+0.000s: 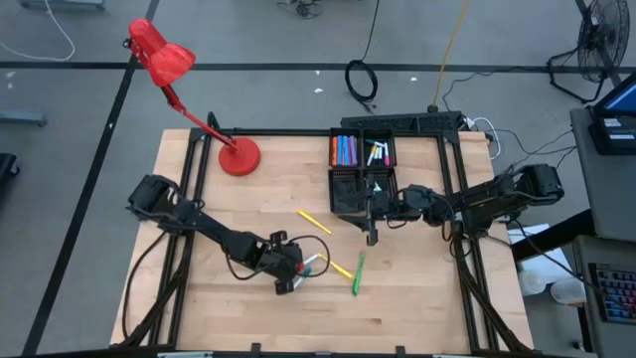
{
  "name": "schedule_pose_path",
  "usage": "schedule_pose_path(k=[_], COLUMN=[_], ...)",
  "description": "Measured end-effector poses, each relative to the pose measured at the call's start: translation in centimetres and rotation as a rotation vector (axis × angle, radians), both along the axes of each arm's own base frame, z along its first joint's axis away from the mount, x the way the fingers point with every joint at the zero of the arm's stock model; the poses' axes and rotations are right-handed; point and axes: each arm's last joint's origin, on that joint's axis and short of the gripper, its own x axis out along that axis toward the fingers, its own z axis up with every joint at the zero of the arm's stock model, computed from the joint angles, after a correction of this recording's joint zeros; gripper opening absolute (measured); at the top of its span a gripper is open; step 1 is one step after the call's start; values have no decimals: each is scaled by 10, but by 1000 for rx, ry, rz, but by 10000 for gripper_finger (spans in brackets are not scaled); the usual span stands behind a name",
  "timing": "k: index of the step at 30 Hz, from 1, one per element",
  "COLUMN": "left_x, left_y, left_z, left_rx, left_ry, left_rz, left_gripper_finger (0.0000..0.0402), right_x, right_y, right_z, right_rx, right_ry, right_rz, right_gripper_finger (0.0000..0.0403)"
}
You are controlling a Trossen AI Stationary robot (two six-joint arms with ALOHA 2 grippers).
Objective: Pick & Place Markers
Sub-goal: Put the red and white highlighter pen into the top right black bin
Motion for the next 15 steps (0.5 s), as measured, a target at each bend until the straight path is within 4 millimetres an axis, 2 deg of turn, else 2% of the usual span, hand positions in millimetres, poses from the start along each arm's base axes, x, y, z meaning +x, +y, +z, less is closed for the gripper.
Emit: schedule_pose_path(k=[5,15], left_x=[-1,-6], left_y=[11,22], left_z=[-1,-5], left_rx=[103,127], left_ry=[16,94], left_rz=[56,128], left_gripper_finger=[182,182], right_x=[0,0], right_y=[0,0], right_z=[0,0], right_rx=[0,0], right_ry=[0,1], right_rz=[0,0], right_gripper_finger=[185,185])
